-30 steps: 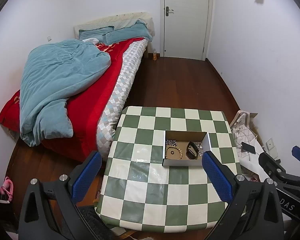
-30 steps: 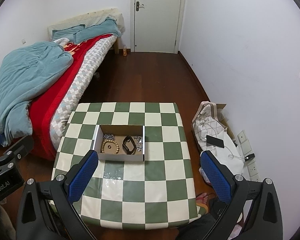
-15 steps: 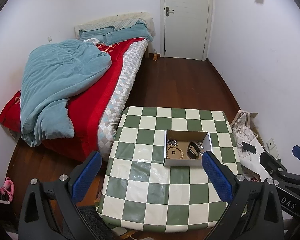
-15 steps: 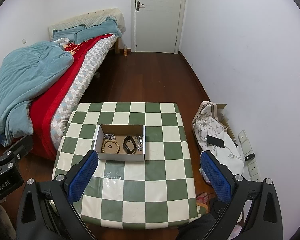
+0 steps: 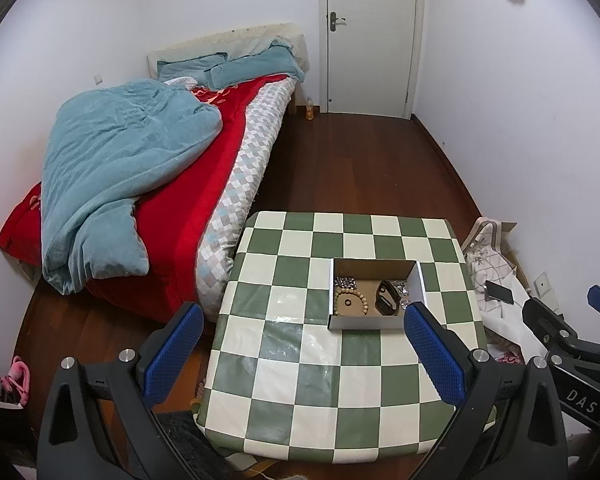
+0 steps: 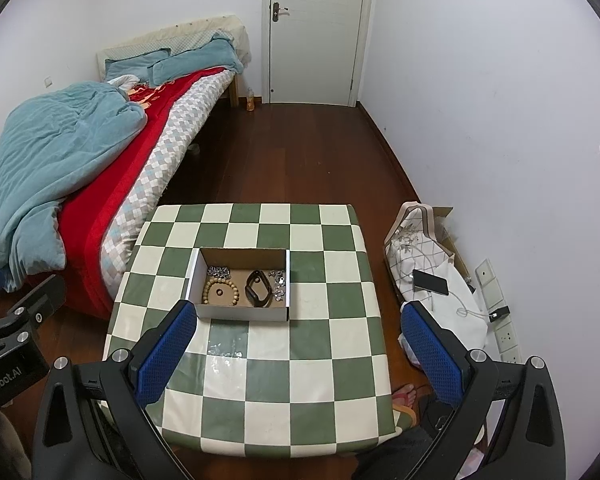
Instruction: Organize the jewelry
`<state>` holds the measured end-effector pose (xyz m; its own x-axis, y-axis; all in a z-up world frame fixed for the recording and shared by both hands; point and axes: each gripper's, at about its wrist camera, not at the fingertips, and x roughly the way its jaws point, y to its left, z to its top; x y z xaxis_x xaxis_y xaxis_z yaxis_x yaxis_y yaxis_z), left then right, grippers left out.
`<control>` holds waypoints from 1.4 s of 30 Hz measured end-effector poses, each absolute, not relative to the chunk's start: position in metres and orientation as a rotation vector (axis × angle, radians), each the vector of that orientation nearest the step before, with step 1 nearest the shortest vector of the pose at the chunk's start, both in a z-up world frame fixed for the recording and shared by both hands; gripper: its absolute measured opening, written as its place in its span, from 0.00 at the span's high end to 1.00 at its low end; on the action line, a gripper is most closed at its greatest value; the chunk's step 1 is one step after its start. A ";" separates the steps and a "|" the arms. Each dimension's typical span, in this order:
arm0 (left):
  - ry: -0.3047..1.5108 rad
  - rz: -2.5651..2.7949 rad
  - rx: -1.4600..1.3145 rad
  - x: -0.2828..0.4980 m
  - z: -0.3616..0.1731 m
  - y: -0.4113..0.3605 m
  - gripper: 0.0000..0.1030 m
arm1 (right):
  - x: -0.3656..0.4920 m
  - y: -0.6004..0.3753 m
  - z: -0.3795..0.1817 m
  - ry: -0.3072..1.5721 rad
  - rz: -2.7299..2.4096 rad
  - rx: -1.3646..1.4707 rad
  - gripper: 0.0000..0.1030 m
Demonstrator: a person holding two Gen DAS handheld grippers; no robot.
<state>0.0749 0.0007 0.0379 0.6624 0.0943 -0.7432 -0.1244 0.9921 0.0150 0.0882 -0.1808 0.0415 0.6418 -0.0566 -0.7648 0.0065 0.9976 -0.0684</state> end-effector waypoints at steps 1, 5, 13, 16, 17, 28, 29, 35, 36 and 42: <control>0.836 0.122 -0.036 0.074 0.037 0.001 0.00 | 0.088 -0.181 0.042 0.874 -0.035 -0.061 0.00; 0.829 0.119 -0.029 0.070 0.037 0.002 0.00 | 0.088 -0.181 0.041 0.874 -0.034 -0.060 0.00; 0.831 0.122 -0.023 0.070 0.037 0.002 0.00 | 0.087 -0.182 0.042 0.873 -0.036 -0.060 0.00; 0.827 0.119 -0.020 0.070 0.038 0.000 0.00 | 0.087 -0.182 0.042 0.873 -0.035 -0.060 0.00; 0.826 0.118 -0.019 0.070 0.038 0.000 0.00 | 0.087 -0.182 0.042 0.873 -0.036 -0.061 0.00; 0.824 0.114 -0.016 0.069 0.039 0.001 0.00 | 0.087 -0.185 0.042 0.871 -0.037 -0.059 0.00; 0.825 0.114 -0.017 0.070 0.039 0.000 0.00 | 0.086 -0.185 0.042 0.870 -0.038 -0.059 0.00; 0.824 0.113 -0.016 0.069 0.041 -0.001 0.00 | 0.089 -0.191 0.045 0.871 -0.040 -0.053 0.00; 0.824 0.113 -0.017 0.069 0.041 -0.001 0.00 | 0.089 -0.191 0.046 0.871 -0.041 -0.053 0.00; 0.825 0.113 -0.017 0.069 0.041 -0.001 0.00 | 0.088 -0.190 0.045 0.868 -0.041 -0.054 0.00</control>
